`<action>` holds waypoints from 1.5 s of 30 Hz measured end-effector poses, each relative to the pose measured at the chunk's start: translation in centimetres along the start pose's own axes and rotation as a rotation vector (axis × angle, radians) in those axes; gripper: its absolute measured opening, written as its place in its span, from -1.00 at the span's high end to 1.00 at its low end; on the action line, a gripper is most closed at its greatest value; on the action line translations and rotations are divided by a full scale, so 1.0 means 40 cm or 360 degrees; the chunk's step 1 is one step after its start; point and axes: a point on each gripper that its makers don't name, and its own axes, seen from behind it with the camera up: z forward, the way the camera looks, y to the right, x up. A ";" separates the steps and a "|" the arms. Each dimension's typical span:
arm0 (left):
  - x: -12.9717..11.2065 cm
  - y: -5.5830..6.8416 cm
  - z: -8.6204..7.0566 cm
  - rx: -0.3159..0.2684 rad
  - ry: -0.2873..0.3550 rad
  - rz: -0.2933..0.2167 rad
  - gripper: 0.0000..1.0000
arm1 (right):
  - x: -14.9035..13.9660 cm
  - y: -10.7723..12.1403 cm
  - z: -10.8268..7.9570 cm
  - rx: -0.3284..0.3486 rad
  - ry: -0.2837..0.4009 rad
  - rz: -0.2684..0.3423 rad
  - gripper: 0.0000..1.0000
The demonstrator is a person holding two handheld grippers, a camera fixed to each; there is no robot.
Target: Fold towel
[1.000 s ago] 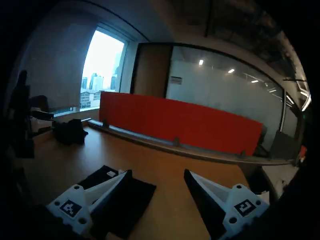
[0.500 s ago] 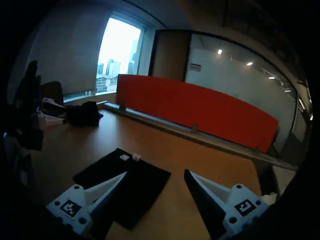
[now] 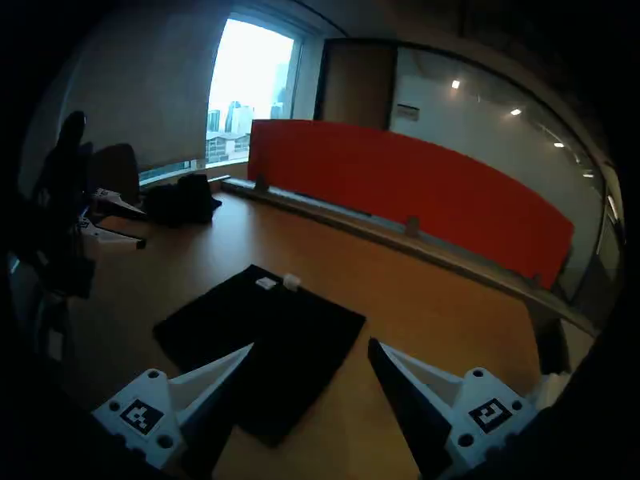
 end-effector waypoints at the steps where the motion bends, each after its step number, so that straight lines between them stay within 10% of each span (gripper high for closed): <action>1: -0.013 0.005 0.005 -0.0008 -0.0015 0.0000 -0.99 | -0.013 -0.003 0.005 0.0005 -0.0012 -0.0001 -1.00; 26: -0.312 0.100 0.103 -0.0161 -0.0417 0.0037 -0.99 | -0.344 -0.105 0.104 0.0181 -0.0365 0.0013 -1.00; 45: -0.416 0.150 0.109 -0.0253 -0.0627 0.0103 -0.99 | -0.441 -0.134 0.095 0.0256 -0.0519 -0.0056 -0.95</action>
